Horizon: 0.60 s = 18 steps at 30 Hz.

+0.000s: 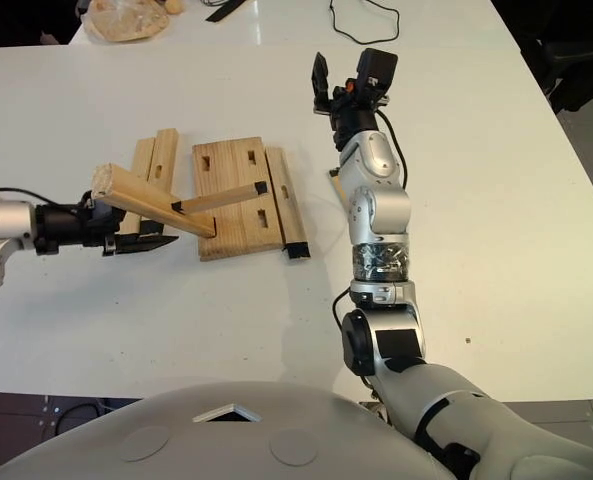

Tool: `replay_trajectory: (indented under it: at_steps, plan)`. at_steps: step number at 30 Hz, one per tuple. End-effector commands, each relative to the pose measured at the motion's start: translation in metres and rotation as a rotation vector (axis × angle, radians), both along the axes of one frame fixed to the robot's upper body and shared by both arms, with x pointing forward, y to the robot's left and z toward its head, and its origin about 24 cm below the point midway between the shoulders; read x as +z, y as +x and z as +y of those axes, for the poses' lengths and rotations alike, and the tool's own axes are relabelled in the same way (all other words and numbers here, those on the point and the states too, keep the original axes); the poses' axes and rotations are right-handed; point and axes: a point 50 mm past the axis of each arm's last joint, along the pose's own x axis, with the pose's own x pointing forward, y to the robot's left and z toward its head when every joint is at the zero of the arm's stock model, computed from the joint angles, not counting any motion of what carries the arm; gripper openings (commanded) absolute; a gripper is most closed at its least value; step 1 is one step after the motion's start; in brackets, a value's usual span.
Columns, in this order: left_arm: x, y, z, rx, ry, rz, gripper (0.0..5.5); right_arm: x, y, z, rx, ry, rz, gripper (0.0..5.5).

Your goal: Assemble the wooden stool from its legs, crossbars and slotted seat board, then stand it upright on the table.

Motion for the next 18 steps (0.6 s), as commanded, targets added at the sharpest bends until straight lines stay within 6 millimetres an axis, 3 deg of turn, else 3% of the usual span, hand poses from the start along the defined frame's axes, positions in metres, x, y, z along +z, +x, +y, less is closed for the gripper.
replay_trajectory:
  at_steps: [1,3,5,8,10,18]
  plan:
    - [-0.028,-0.007,0.025,0.496,0.007,-0.081,3.01,0.002,-0.006,-0.01,-0.011,0.01,0.016,3.94]
    - [-0.036,0.001,0.026,0.86,-0.102,-0.165,3.01,0.004,-0.008,-0.016,-0.025,-0.006,0.009,3.94]
    - [-0.037,0.005,0.007,1.107,-0.325,-0.182,3.01,0.006,-0.009,-0.019,-0.031,-0.025,0.003,3.94]
    - [-0.041,0.006,-0.024,1.228,-0.444,-0.181,3.01,0.009,-0.006,-0.018,-0.014,-0.031,0.007,3.94]
    - [-0.048,0.004,-0.031,1.328,-0.457,-0.169,3.01,0.011,-0.002,-0.011,0.02,-0.044,0.011,3.94]
    - [-0.067,-0.004,-0.012,1.549,-0.383,-0.181,3.01,0.013,0.007,0.018,0.139,-0.096,0.016,3.94]
